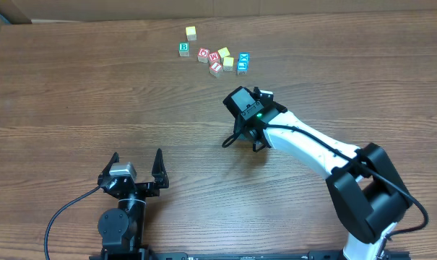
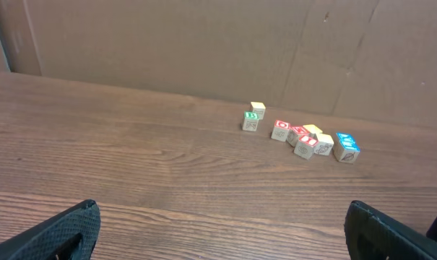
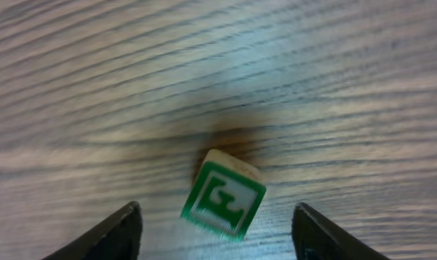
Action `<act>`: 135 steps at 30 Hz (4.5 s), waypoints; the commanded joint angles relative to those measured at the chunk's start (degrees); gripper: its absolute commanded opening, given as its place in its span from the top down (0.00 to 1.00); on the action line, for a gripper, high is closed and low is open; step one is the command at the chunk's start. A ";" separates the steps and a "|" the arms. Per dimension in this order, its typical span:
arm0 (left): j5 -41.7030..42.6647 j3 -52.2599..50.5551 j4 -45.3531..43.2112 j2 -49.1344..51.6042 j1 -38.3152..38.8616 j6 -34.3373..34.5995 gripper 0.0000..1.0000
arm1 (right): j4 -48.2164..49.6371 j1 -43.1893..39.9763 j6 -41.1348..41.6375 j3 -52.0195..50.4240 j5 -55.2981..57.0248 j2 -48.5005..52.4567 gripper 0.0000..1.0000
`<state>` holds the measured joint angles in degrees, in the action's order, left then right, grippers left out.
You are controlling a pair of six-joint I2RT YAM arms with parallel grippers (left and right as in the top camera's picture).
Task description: Flip 4 blocks
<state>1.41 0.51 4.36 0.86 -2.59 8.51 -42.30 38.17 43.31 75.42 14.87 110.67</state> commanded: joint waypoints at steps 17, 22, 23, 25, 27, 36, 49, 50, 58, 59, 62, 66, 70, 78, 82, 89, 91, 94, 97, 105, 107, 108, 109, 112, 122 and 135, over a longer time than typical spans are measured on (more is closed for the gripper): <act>-0.35 -0.24 0.09 -0.57 0.28 -1.25 0.00 | 1.64 -0.31 5.75 -0.35 -0.39 2.49 0.59; -0.35 -0.24 0.09 -0.57 0.28 -1.22 0.00 | 1.29 -0.31 0.31 -0.33 -2.75 1.99 0.60; -0.35 -0.24 0.09 -0.57 0.28 -1.25 0.00 | 1.29 -0.31 -0.31 -0.33 -2.95 1.75 0.60; -0.35 -0.24 0.09 -0.57 0.28 -1.25 0.00 | 1.33 -0.31 -0.28 -0.31 -2.95 1.16 0.64; -0.35 -0.24 0.09 -0.57 0.28 -1.25 0.00 | 1.51 -0.31 -0.31 -0.31 -2.93 0.74 0.65; -0.35 -0.24 0.09 -0.57 0.28 -1.25 0.00 | 0.94 -0.28 -0.28 -0.31 -3.17 0.63 0.70; -0.35 -0.24 0.09 -0.57 0.28 -1.25 0.00 | -1.77 -0.31 -3.32 0.22 -7.72 0.44 0.71; -0.35 -0.24 0.09 -0.57 0.28 -1.25 0.00 | -2.47 -0.31 -3.32 0.44 -7.69 0.44 0.71; -0.35 -0.24 0.09 -0.57 0.28 -1.25 0.00 | -4.55 -0.26 -6.56 1.22 -12.50 0.44 0.71; -0.35 -0.24 0.09 -0.57 0.28 -1.25 0.00 | -4.59 -0.26 -6.67 1.22 -12.46 0.44 0.71; -0.35 -0.24 0.09 -0.57 0.28 -1.25 0.00 | -4.55 -0.26 -7.43 1.22 -12.48 0.44 0.71; -0.35 -0.24 0.09 -0.57 0.28 -1.25 0.00 | -4.52 -0.26 -7.85 1.22 -12.48 0.44 0.71; -0.35 -0.24 0.09 -0.57 0.28 -1.25 0.00 | -4.50 -0.26 -7.82 1.22 -12.46 0.44 0.65; -0.35 -0.24 0.09 -0.57 0.28 -1.25 0.00 | -4.11 -0.61 -12.22 2.12 -12.41 0.31 0.32; -0.35 -0.24 0.09 -0.57 0.28 -1.25 0.00 | -8.39 -3.28 -16.22 10.21 -12.48 0.22 0.23; -0.35 -0.24 0.09 -0.57 0.28 -1.25 0.00 | -9.51 -11.15 -16.83 26.84 -12.41 0.22 0.11; -0.35 -0.24 0.09 -0.57 0.28 -1.25 0.00 | -4.85 -12.72 -17.35 26.82 -12.41 0.31 0.11; -0.35 -0.24 0.09 -0.57 0.28 -1.25 0.00 | 1.09 -14.34 -18.32 26.75 -12.41 2.03 0.09; -0.35 -0.24 0.09 -0.57 0.28 -1.25 0.00 | 5.66 -14.69 -18.34 26.75 -12.26 4.90 0.09; -0.35 -0.24 0.09 -0.57 0.28 -1.25 0.00 | 13.88 -14.69 -18.32 26.75 -9.81 14.51 0.10; -0.35 -0.24 0.09 -0.57 0.28 -1.25 0.00 | 15.67 -14.69 -18.32 26.75 -9.81 16.81 0.13; -0.35 -0.24 0.09 -0.57 0.28 -1.25 0.00 | 16.28 -14.69 -18.32 26.75 -9.81 17.73 0.14; -0.35 -0.24 0.09 -0.57 0.28 -1.25 0.00 | 17.05 -14.69 -18.32 26.73 -9.81 18.91 0.17; -0.35 -0.24 0.09 -0.57 0.28 -1.22 0.00 | 19.19 -14.67 -18.34 26.69 -9.81 21.46 0.21; -0.35 -0.24 0.09 -0.57 0.28 -1.25 0.00 | 23.12 -14.23 -22.29 26.60 -9.86 25.99 0.27; -0.35 -0.24 0.09 -0.57 0.28 -1.25 0.00 | 24.41 -14.19 -23.45 26.62 -9.86 26.36 0.50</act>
<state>1.41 0.51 4.36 0.86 -2.59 8.51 -17.65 23.75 20.38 101.67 4.54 136.57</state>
